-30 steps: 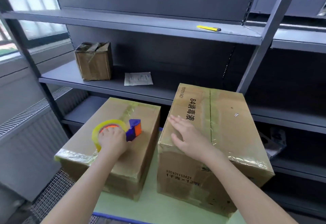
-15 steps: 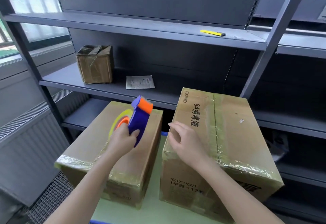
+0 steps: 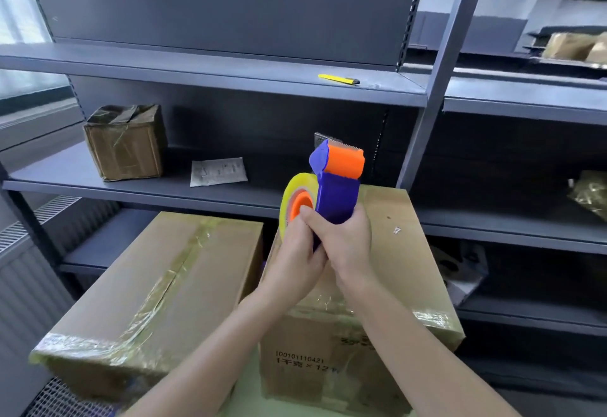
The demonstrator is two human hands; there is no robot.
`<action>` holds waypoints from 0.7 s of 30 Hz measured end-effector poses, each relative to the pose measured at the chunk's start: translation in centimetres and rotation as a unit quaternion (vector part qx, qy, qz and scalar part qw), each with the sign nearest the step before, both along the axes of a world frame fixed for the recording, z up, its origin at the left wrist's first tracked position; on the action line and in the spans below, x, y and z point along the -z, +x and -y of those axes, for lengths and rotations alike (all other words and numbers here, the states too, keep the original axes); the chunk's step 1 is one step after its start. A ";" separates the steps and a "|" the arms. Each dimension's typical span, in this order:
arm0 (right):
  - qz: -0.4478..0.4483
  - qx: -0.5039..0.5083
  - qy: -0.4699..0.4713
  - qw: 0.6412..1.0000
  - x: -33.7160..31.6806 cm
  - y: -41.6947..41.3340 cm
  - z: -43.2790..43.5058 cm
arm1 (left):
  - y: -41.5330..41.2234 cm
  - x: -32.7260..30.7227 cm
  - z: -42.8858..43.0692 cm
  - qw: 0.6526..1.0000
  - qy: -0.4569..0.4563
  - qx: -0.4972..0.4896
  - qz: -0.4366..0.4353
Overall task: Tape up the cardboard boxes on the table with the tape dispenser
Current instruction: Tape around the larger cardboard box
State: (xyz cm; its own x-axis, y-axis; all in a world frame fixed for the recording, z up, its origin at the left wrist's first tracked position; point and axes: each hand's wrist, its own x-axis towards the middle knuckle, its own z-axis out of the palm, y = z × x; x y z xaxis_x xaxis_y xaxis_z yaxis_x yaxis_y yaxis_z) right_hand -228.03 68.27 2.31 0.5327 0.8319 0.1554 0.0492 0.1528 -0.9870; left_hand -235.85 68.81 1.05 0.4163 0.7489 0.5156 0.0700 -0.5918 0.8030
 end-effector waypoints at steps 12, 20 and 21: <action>0.272 -0.100 -0.013 0.957 -0.8 5.1 3.1 | -2.4 -3.8 -4.8 0.983 -0.101 -0.132 0.078; 0.345 -0.144 -0.036 0.927 -1.3 5.5 5.2 | -3.5 -6.5 -3.7 0.973 -0.228 -0.017 -0.011; 0.352 -0.148 -0.035 0.924 -1.4 5.6 5.4 | -3.6 -6.4 -3.7 0.974 -0.225 -0.019 -0.018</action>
State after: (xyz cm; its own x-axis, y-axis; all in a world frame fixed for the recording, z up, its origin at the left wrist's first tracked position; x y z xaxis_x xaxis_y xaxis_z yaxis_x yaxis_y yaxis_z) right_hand -222.41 62.88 3.73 0.0686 0.9459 0.3170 0.6483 0.1993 -0.7348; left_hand -239.46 72.49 7.42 0.3955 0.9111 0.1163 0.1179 -0.1760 0.9773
